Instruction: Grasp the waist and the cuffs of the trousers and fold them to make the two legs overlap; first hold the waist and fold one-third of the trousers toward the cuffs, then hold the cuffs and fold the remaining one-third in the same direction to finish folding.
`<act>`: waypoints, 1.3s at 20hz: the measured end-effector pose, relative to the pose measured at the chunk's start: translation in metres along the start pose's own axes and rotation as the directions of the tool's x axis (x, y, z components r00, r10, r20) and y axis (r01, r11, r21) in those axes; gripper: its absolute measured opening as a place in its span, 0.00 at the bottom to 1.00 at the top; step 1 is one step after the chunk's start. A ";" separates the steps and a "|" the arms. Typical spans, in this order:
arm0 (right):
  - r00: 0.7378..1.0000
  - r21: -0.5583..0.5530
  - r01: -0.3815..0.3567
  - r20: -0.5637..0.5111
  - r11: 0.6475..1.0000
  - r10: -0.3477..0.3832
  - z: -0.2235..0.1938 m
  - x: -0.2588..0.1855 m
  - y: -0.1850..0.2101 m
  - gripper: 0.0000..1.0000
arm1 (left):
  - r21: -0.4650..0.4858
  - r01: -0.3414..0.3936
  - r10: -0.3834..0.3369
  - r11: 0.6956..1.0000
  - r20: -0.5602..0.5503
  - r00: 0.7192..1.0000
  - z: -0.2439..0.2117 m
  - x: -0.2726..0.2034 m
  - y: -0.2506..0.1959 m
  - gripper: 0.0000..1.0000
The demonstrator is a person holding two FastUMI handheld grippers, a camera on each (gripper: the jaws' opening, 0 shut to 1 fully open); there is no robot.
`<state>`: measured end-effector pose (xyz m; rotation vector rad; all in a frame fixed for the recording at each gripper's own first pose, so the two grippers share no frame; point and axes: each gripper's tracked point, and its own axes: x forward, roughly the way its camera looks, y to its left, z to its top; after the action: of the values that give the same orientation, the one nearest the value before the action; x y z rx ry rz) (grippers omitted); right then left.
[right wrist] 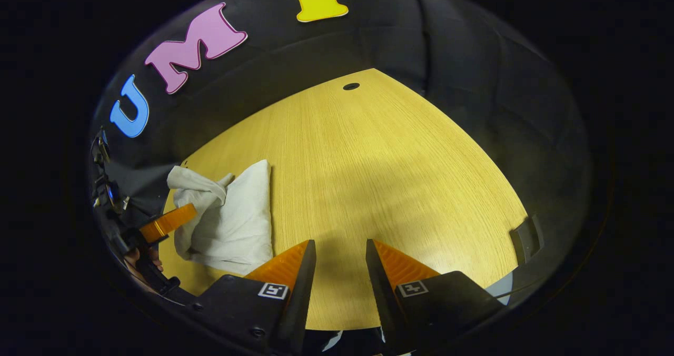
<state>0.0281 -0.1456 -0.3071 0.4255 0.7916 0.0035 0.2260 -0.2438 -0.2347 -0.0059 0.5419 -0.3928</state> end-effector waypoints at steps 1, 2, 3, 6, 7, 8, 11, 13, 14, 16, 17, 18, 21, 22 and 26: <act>1.000 0.003 -0.003 0.000 1.000 0.003 0.001 0.001 -0.001 0.60 | 0.010 0.001 -0.001 1.000 0.003 1.000 0.000 -0.001 -0.004 0.46; 1.000 0.005 -0.007 -0.002 1.000 0.007 0.002 0.002 0.000 0.60 | 0.024 -0.003 0.003 1.000 0.003 1.000 -0.001 -0.002 -0.008 0.61; 1.000 0.004 -0.010 -0.002 1.000 0.010 0.002 0.002 0.000 0.60 | 0.036 -0.002 0.002 0.999 0.000 1.000 -0.005 -0.004 -0.010 0.72; 1.000 -0.013 -0.023 -0.002 1.000 0.023 0.004 0.003 0.006 0.60 | 0.021 0.023 -0.023 1.000 -0.008 1.000 -0.013 -0.016 -0.018 0.70; 1.000 -0.020 -0.027 0.000 0.999 0.027 0.005 0.002 0.008 0.60 | -0.003 0.038 -0.038 0.999 -0.009 0.999 -0.015 -0.022 -0.021 0.77; 1.000 -0.027 -0.031 0.001 0.999 0.031 0.006 0.002 0.011 0.60 | -0.027 0.050 -0.051 0.998 -0.014 0.999 -0.017 -0.028 -0.024 0.71; 0.999 -0.031 -0.041 0.011 0.999 0.042 0.009 0.000 0.017 0.60 | -0.053 0.076 -0.078 0.996 -0.029 0.997 -0.030 -0.045 -0.029 0.72; 0.998 -0.039 -0.052 0.019 0.998 0.052 0.011 -0.002 0.023 0.60 | -0.041 0.074 -0.076 0.996 -0.033 0.997 -0.036 -0.057 -0.025 0.74; 0.998 -0.047 -0.056 0.022 0.997 0.057 0.012 -0.003 0.026 0.60 | -0.040 0.074 -0.075 0.996 -0.033 0.997 -0.038 -0.063 -0.023 0.74; 0.997 -0.066 -0.068 0.032 0.996 0.070 0.012 -0.008 0.036 0.60 | -0.056 0.066 -0.068 0.996 -0.026 0.997 -0.037 -0.076 -0.013 0.75; 0.996 -0.074 -0.078 0.040 0.994 0.082 0.012 -0.011 0.042 0.60 | -0.069 0.058 -0.059 0.996 -0.016 0.998 -0.034 -0.082 -0.006 0.74; 0.994 -0.084 -0.092 0.050 0.992 0.097 0.013 -0.015 0.050 0.60 | -0.082 0.047 -0.048 0.996 -0.005 0.999 -0.031 -0.089 0.002 0.75; 0.988 -0.123 -0.129 0.063 0.984 0.137 0.011 -0.025 0.072 0.60 | -0.147 0.011 -0.006 0.989 0.029 1.000 -0.019 -0.109 0.033 0.75; 0.987 -0.135 -0.138 0.067 0.981 0.148 0.011 -0.028 0.080 0.60 | -0.168 -0.005 0.012 0.986 0.041 0.999 -0.014 -0.116 0.044 0.75; 0.973 -0.184 -0.193 0.089 0.964 0.211 0.017 -0.041 0.119 0.63 | -0.222 -0.066 0.086 0.973 0.081 0.993 -0.003 -0.140 0.089 0.75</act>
<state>0.0293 -0.0494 -0.2235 0.3362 0.6324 0.2373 0.1472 -0.1099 -0.1767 -0.2145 0.4923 -0.2553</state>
